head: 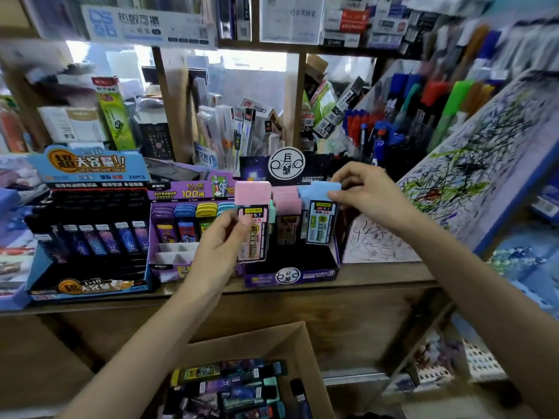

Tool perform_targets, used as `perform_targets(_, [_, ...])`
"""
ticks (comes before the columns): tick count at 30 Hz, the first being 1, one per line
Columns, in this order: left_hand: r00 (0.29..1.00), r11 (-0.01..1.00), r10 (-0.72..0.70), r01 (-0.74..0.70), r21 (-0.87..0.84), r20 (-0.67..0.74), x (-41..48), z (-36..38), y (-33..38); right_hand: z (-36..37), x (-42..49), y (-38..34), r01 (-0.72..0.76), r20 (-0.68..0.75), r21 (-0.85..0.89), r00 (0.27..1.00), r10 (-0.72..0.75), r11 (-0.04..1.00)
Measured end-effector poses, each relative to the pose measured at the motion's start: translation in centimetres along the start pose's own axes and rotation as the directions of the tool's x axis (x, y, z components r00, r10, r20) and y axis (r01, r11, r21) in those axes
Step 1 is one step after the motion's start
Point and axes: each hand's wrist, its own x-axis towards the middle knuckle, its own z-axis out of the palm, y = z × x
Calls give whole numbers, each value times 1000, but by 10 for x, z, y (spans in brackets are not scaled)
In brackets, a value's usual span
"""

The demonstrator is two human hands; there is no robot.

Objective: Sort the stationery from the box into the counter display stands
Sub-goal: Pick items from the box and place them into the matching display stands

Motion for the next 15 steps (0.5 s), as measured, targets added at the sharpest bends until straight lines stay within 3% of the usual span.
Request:
perform_targets(10, [994,998,4,-11,66,110,49,18,16,13,21,16,67,44,-238,997,-58,969])
perform_targets(15, [990,968,-28,-7,251,138,73,18,20,9,17,17,75,82,-261,995,-55,963])
